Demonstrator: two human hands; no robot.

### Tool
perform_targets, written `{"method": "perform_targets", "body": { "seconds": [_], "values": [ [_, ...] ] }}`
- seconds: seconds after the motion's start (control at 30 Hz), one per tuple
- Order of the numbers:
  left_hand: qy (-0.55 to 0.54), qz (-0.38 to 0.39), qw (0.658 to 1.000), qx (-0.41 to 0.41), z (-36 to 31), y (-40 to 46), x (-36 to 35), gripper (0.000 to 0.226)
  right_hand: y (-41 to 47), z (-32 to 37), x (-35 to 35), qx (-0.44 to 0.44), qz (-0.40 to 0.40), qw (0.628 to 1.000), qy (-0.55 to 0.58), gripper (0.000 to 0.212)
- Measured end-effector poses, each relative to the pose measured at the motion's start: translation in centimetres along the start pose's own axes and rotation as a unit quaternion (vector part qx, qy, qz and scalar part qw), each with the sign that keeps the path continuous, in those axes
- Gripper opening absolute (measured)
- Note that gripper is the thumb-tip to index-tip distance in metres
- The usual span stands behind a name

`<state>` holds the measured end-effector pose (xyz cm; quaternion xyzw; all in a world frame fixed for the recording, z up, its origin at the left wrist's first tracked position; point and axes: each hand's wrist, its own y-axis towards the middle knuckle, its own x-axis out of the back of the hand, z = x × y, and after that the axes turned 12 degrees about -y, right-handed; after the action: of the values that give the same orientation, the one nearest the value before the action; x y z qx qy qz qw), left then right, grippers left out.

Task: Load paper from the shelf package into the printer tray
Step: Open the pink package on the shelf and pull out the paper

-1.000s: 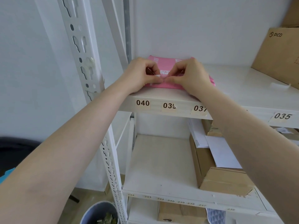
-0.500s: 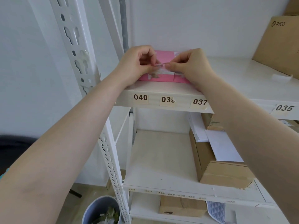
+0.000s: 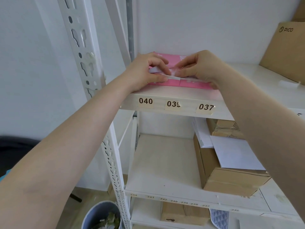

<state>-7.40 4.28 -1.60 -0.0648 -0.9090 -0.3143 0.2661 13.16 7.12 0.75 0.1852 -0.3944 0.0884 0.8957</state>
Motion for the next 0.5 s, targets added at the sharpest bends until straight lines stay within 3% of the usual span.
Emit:
{"method": "perform_targets", "body": {
  "seconds": [0.23,0.3,0.5],
  "values": [
    [0.008,0.056,0.998,0.023,0.1,-0.1,0.1,0.006,-0.8,0.4,0.6,0.023,-0.042,0.997,-0.063,0.025],
    [0.005,0.057,0.998,0.029,0.3,0.0,0.1,0.011,-1.2,0.0,1.0,0.03,-0.063,0.994,-0.083,0.02],
    [0.064,0.049,0.996,-0.047,0.3,0.5,-0.3,0.011,-2.4,-2.7,1.9,0.002,-0.171,0.985,-0.034,0.026]
  ]
}}
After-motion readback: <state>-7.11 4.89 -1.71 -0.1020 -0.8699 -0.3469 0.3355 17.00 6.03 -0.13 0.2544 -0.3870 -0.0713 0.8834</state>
